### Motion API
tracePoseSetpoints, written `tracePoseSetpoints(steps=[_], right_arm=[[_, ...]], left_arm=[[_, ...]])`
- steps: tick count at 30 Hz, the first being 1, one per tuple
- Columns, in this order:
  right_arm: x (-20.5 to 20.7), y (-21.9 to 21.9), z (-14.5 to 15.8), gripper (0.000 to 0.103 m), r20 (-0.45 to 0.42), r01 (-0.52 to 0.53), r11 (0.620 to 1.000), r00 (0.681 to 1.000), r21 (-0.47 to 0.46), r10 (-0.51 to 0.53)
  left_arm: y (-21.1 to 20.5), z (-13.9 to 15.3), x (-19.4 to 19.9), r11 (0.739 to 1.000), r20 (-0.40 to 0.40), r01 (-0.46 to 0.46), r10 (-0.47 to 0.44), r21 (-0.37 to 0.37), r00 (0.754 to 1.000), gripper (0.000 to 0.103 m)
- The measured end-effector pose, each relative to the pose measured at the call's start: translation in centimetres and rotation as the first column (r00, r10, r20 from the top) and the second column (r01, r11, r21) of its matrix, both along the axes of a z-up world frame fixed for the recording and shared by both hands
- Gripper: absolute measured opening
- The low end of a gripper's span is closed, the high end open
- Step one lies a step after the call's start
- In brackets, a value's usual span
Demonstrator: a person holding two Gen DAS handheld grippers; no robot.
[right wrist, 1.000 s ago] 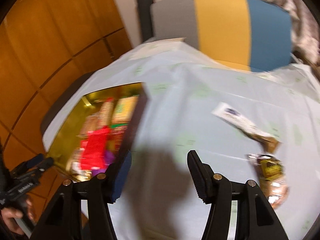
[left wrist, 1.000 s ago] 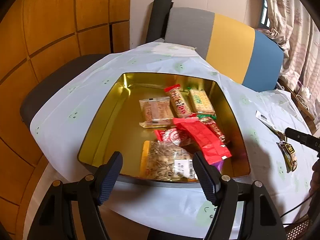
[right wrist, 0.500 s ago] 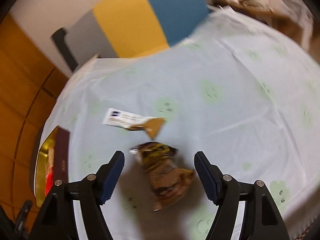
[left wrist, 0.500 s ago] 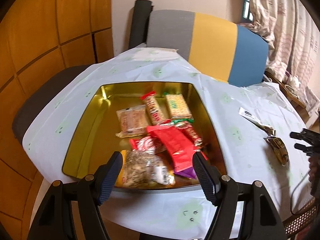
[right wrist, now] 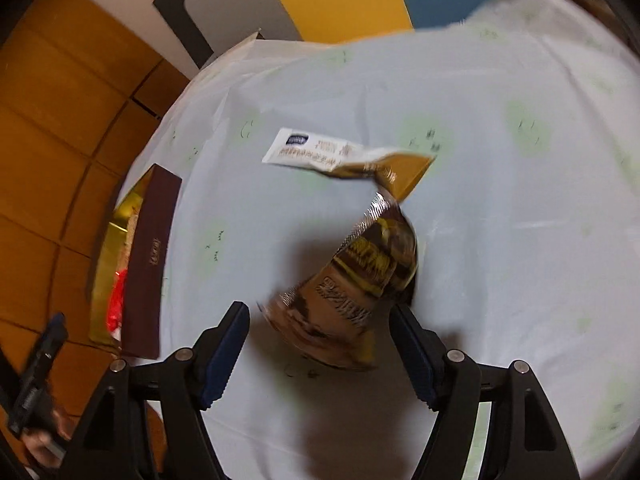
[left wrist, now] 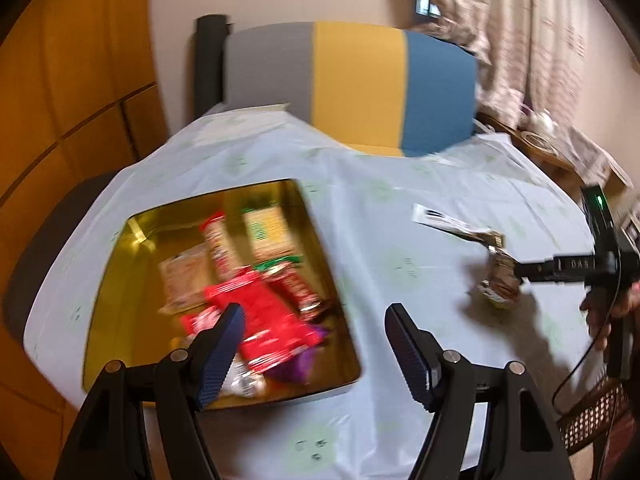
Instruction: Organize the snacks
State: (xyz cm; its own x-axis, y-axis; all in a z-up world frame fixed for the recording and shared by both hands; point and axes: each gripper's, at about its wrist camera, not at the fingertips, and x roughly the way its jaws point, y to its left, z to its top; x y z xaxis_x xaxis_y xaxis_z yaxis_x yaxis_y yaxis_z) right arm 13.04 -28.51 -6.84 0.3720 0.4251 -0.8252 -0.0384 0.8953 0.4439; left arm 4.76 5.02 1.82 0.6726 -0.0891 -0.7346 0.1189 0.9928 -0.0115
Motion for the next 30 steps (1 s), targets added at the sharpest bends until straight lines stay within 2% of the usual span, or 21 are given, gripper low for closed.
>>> tracePoseSetpoints(steps=[4, 6, 8, 12, 15, 17, 21, 25, 30], right_arm=[[-0.1, -3.0, 0.9, 0.076, 0.024, 0.072, 0.992, 0.997, -0.102, -0.07], [0.1, -5.4, 0.6, 0.076, 0.001, 0.163, 0.97, 0.986, -0.179, -0.166], [0.3, -7.2, 0.4, 0.076, -0.022, 0.239, 0.947, 0.968, -0.214, -0.249], [0.0, -10.9, 0.0, 0.077, -0.044, 0.348, 0.928, 0.933, -0.133, -0.356], [0.0, -12.1, -0.4, 0.077, -0.07, 0.407, 0.906, 0.907, -0.117, -0.416], [0.0, -12.3, -0.2, 0.077, -0.067, 0.412, 0.908, 0.906, -0.074, -0.417], [0.1, -12.2, 0.5, 0.078, -0.048, 0.411, 0.91, 0.909, -0.052, -0.414], [0.0, -12.1, 0.6, 0.078, -0.041, 0.428, 0.904, 0.903, -0.017, -0.428], [-0.2, -12.5, 1.2, 0.08, -0.024, 0.436, 0.899, 0.9, 0.022, -0.436]], left_arm=[[-3.3, -0.3, 1.2, 0.993, -0.025, 0.115, -0.115, -0.001, 0.993, 0.073], [-4.8, -0.6, 1.9, 0.986, -0.043, 0.165, -0.165, -0.005, 0.985, 0.073], [-6.8, -1.0, 2.7, 0.974, -0.065, 0.225, -0.224, 0.001, 0.972, 0.074], [-10.9, -1.8, 4.0, 0.934, -0.108, 0.358, -0.355, 0.008, 0.929, 0.073], [-14.4, -3.0, 5.0, 0.886, -0.154, 0.463, -0.459, -0.009, 0.875, 0.074], [-17.0, -3.9, 5.9, 0.857, -0.178, 0.516, -0.507, 0.001, 0.843, 0.074], [-20.7, -5.8, 7.4, 0.816, -0.239, 0.577, -0.561, -0.001, 0.793, 0.074], [-23.6, -7.6, 9.0, 0.796, -0.288, 0.605, -0.576, 0.014, 0.765, 0.074], [-25.4, -9.4, 10.3, 0.779, -0.33, 0.625, -0.58, 0.042, 0.745, 0.073]])
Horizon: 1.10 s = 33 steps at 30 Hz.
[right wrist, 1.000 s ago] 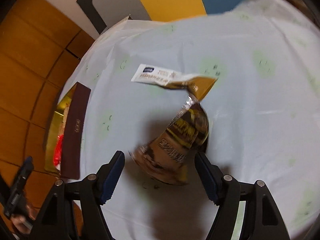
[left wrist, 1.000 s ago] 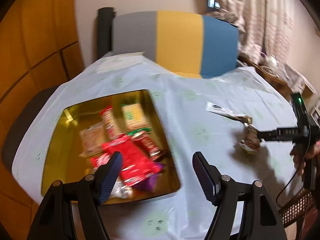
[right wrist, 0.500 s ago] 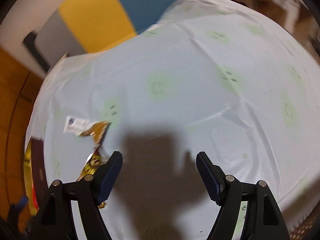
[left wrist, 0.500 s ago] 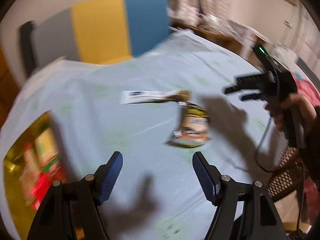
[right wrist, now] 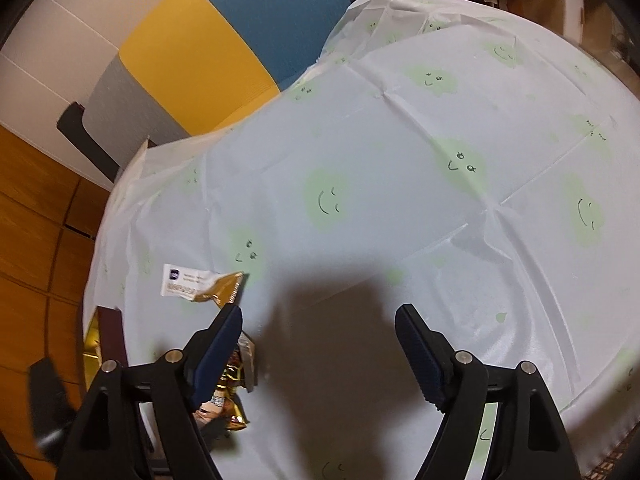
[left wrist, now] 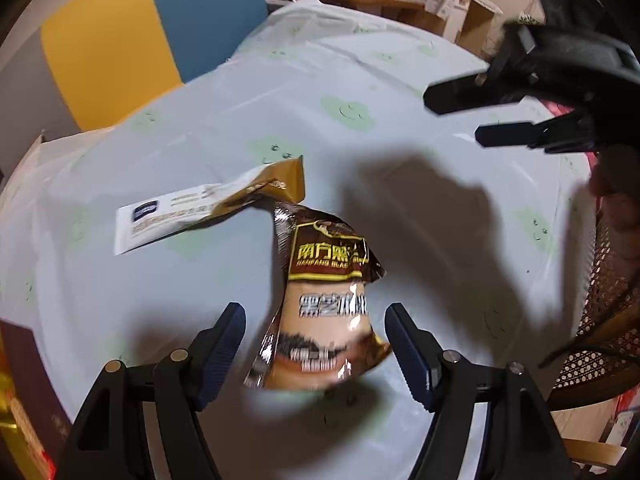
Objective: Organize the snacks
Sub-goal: 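Grasp the black sesame packet with the left tool, then grasp the white milk stick packet with right tool while left tool holds sesame packet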
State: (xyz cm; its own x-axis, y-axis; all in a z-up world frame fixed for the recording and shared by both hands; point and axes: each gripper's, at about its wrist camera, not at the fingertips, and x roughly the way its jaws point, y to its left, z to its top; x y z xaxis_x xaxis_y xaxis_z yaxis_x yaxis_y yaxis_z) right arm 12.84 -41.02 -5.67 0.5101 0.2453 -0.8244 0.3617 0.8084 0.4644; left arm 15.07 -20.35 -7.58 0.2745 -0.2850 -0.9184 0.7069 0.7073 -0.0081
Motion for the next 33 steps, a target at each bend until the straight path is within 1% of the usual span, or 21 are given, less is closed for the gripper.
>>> tracePoseSetpoints(steps=[1, 2, 3, 4, 5, 6, 7, 11, 15, 18, 21, 24, 26, 28, 30, 32, 33], right_arm=[[0.0, 0.0, 0.1, 0.08, 0.005, 0.002, 1.0, 1.0, 0.002, -0.002], [-0.1, 0.0, 0.2, 0.08, 0.008, 0.003, 1.0, 1.0, 0.005, -0.003], [-0.1, 0.0, 0.2, 0.08, 0.011, 0.003, 1.0, 1.0, 0.009, -0.003], [-0.1, 0.0, 0.3, 0.08, 0.012, 0.002, 1.0, 1.0, 0.011, -0.002], [-0.1, 0.1, 0.3, 0.08, 0.012, 0.001, 1.0, 1.0, 0.009, -0.001], [-0.2, 0.1, 0.3, 0.08, 0.013, -0.002, 1.0, 1.0, 0.005, 0.002], [-0.1, 0.2, 0.3, 0.08, 0.015, -0.006, 1.0, 1.0, 0.0, 0.006], [-0.1, 0.6, 0.4, 0.08, 0.012, -0.026, 0.999, 1.0, -0.02, 0.026], [0.1, 1.4, 0.2, 0.08, 0.001, -0.059, 0.997, 0.998, -0.044, 0.059], [0.3, 2.4, 0.1, 0.08, 0.001, -0.102, 0.992, 0.995, -0.069, 0.102], [0.3, 3.8, 0.2, 0.08, 0.013, -0.162, 0.983, 0.986, -0.088, 0.164], [0.4, 6.4, 0.8, 0.08, 0.046, -0.255, 0.953, 0.963, -0.165, 0.266], [0.7, 8.8, 1.0, 0.078, 0.058, -0.338, 0.922, 0.933, -0.188, 0.354], [1.3, 10.9, 0.9, 0.077, 0.049, -0.404, 0.886, 0.904, -0.229, 0.425], [2.4, 13.3, 0.7, 0.074, 0.024, -0.466, 0.842, 0.871, -0.273, 0.49], [4.0, 15.2, 0.4, 0.073, 0.0, -0.516, 0.798, 0.84, -0.312, 0.543], [4.8, 15.9, 0.3, 0.073, -0.011, -0.528, 0.778, 0.83, -0.34, 0.558]], left_arm=[[-0.2, -0.3, 0.2, 1.0, 0.0, 0.001, -0.001, 0.007, 1.0, 0.073], [-0.3, -0.7, 0.4, 1.0, -0.011, 0.004, -0.004, 0.008, 1.0, 0.069], [-0.3, -1.1, 0.6, 1.0, -0.025, 0.001, -0.001, 0.004, 1.0, 0.064], [-0.2, -1.6, 0.8, 1.0, -0.039, -0.009, 0.009, -0.002, 0.999, 0.055], [0.1, -1.7, 0.8, 0.999, -0.044, -0.031, 0.03, -0.027, 0.999, 0.053], [0.4, -1.6, 0.7, 0.998, -0.041, -0.039, 0.037, -0.047, 0.998, 0.049], [0.7, -1.5, 0.5, 0.997, -0.049, -0.042, 0.038, -0.072, 0.998, 0.042], [2.5, -1.2, -1.1, 0.993, -0.01, -0.093, 0.092, -0.078, 0.996, 0.041], [5.6, -1.0, -3.4, 0.981, 0.009, -0.167, 0.168, -0.094, 0.986, 0.041], [8.5, -1.0, -5.6, 0.967, 0.052, -0.23, 0.236, -0.107, 0.97, 0.041], [11.5, -1.0, -7.4, 0.947, 0.06, -0.281, 0.293, -0.154, 0.954, 0.041], [13.7, -1.1, -8.5, 0.934, 0.055, -0.306, 0.321, -0.187, 0.945, 0.041], [14.3, -1.2, -8.8, 0.929, 0.054, -0.309, 0.325, -0.204, 0.944, 0.041], [14.5, -0.9, -8.5, 0.923, 0.048, -0.32, 0.337, -0.216, 0.94, 0.041], [14.6, -0.9, -8.7, 0.923, 0.053, -0.32, 0.338, -0.212, 0.94, 0.042], [14.5, -1.0, -8.8, 0.927, 0.066, -0.31, 0.33, -0.211, 0.942, 0.042], [14.5, -1.1, -8.8, 0.926, 0.069, -0.307, 0.329, -0.218, 0.942, 0.042]])
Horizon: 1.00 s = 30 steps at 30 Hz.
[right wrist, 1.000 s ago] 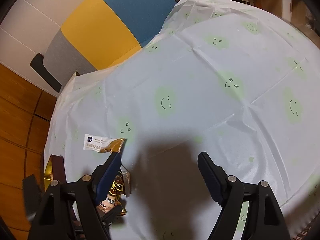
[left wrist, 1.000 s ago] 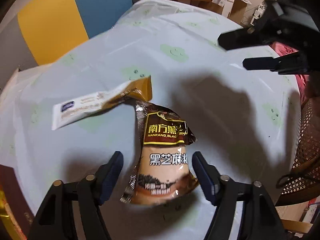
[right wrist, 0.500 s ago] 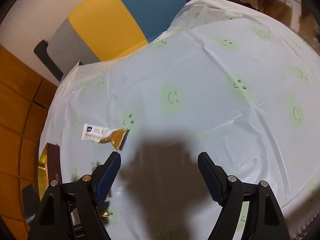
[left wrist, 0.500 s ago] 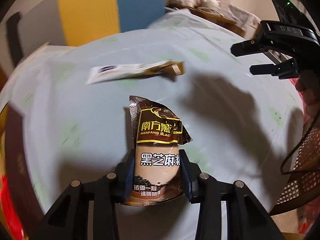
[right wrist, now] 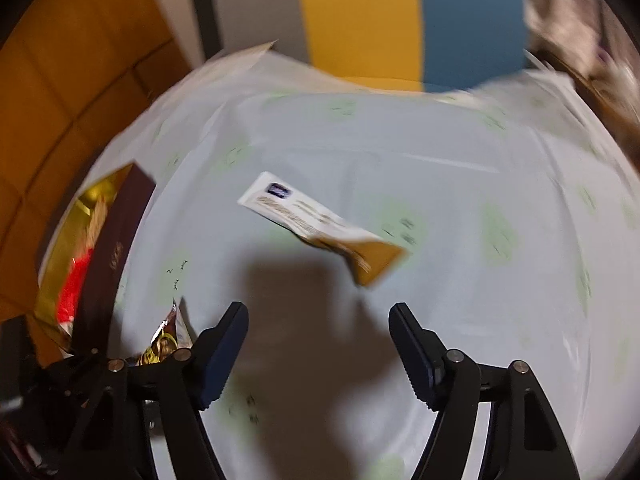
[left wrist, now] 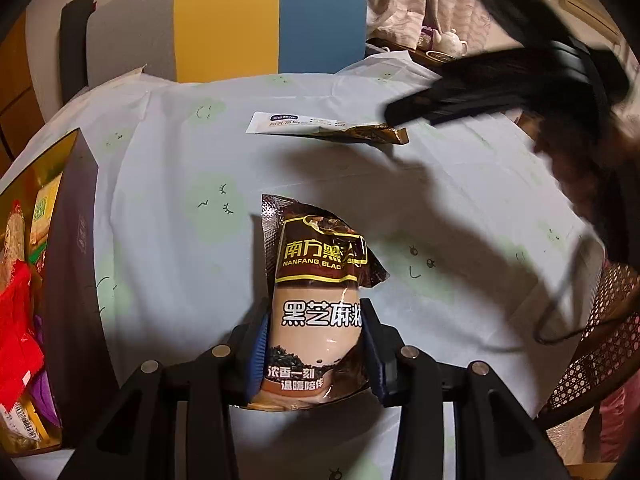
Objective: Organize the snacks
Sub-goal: 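Grasp the white milk stick packet with right tool while left tool holds sesame packet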
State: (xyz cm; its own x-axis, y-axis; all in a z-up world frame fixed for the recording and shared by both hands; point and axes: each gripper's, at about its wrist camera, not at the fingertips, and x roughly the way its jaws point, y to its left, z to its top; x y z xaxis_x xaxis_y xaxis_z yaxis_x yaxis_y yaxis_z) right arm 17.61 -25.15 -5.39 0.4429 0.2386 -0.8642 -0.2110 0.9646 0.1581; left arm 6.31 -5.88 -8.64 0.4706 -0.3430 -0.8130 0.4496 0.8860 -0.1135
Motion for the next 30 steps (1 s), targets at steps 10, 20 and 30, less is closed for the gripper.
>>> tracePoseSetpoints(steps=[10, 20, 30], right_arm=[[7.4, 3.9, -2.7, 0.074, -0.073, -0.197, 0.958, 0.98, -0.207, 0.185], [6.9, 2.9, -4.6, 0.041, -0.16, -0.191, 0.968, 0.973, -0.165, 0.165], [-3.9, 0.8, -4.9, 0.045, -0.192, -0.084, 0.99, 0.98, -0.116, 0.061]], left_arm=[[0.5, -0.3, 0.4, 0.998, 0.0, -0.015, 0.015, -0.053, 1.0, 0.042], [1.3, -0.2, 0.3, 0.996, -0.007, -0.03, 0.029, -0.081, 1.0, 0.042], [1.0, -0.4, 0.0, 0.997, 0.003, -0.039, 0.039, -0.069, 0.999, 0.042]])
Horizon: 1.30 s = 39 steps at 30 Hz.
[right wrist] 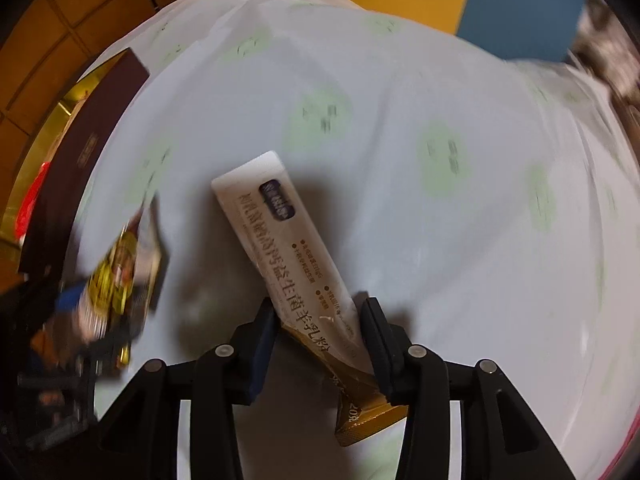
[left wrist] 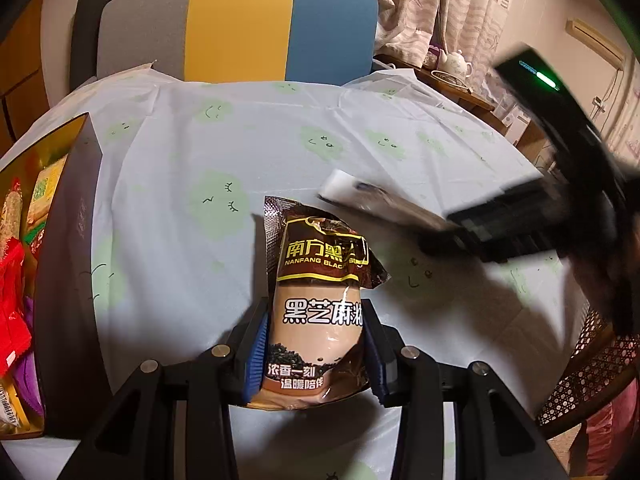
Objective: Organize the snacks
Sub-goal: 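Grasp the white milk stick packet with right tool while left tool holds sesame packet, then carry the sesame packet into the gold tray and open the left tool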
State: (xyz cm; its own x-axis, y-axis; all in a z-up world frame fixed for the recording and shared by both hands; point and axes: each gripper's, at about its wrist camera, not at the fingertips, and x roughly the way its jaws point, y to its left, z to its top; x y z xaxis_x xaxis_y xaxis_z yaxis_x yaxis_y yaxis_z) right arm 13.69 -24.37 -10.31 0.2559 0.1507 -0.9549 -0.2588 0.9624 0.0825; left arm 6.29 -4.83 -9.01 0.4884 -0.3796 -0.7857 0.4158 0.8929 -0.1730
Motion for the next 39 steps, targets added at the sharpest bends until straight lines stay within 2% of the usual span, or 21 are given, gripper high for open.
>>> tracePoseSetpoints(steps=[5, 8, 11, 13, 18, 19, 20, 21, 23, 26, 32, 39], right_arm=[[-3.6, -0.5, 0.1, 0.049, 0.056, 0.078, 0.997, 0.995, 0.025, -0.079], [-4.7, -0.2, 0.0, 0.064, 0.069, 0.073, 0.996, 0.995, 0.051, -0.077], [-5.1, 1.1, 0.2, 0.068, 0.064, 0.054, 0.998, 0.996, 0.013, -0.055], [-4.7, 1.5, 0.1, 0.075, 0.044, 0.042, 0.999, 0.998, 0.029, -0.043], [-2.9, 1.6, -0.2, 0.076, 0.029, 0.045, 0.998, 0.999, 0.035, -0.046], [-2.7, 1.4, -0.2, 0.069, 0.029, 0.052, 0.998, 0.998, 0.039, -0.053], [-2.6, 1.3, -0.1, 0.057, 0.044, 0.066, 0.998, 0.997, 0.021, -0.067], [-2.7, 1.2, 0.1, 0.038, 0.061, 0.075, 0.997, 0.995, 0.017, -0.076], [-3.2, 1.2, 0.0, 0.038, 0.074, 0.088, 0.996, 0.993, 0.028, -0.09], [-4.5, 1.9, -0.2, 0.038, 0.134, 0.08, 0.997, 0.988, -0.011, -0.078], [-5.9, 1.1, -0.2, 0.039, 0.175, 0.132, 0.991, 0.976, 0.021, -0.133], [-7.1, 1.4, -0.2, 0.039, 0.234, 0.141, 0.99, 0.963, -0.002, -0.136]], left_arm=[[-0.4, 0.1, -0.1, 1.0, 0.003, 0.0, 0.0, 0.029, 1.0, 0.042], [-0.5, 0.1, -0.1, 0.999, 0.006, 0.0, 0.0, 0.041, 1.0, 0.043], [-0.5, 0.1, 0.0, 0.999, 0.008, -0.002, 0.002, 0.046, 1.0, 0.043], [-0.8, 0.2, -0.1, 0.999, 0.009, -0.006, 0.005, 0.046, 1.0, 0.043], [-0.9, 0.1, -0.1, 0.999, 0.012, -0.009, 0.008, 0.044, 1.0, 0.043], [-0.9, 0.1, -0.2, 0.999, 0.012, -0.009, 0.009, 0.042, 1.0, 0.043], [-0.9, 0.1, -0.2, 0.999, 0.012, -0.01, 0.01, 0.039, 1.0, 0.043], [-0.8, 0.1, -0.2, 0.999, 0.013, -0.011, 0.011, 0.038, 1.0, 0.043], [-0.9, 0.0, -0.2, 0.999, 0.015, -0.011, 0.011, 0.04, 1.0, 0.043], [-1.0, 0.0, -0.3, 0.999, 0.022, -0.013, 0.012, 0.049, 1.0, 0.043], [-1.5, 0.2, -0.3, 0.997, 0.028, -0.02, 0.018, 0.078, 0.999, 0.042], [-2.0, 0.9, -0.7, 0.995, 0.03, -0.029, 0.026, 0.095, 0.999, 0.04]])
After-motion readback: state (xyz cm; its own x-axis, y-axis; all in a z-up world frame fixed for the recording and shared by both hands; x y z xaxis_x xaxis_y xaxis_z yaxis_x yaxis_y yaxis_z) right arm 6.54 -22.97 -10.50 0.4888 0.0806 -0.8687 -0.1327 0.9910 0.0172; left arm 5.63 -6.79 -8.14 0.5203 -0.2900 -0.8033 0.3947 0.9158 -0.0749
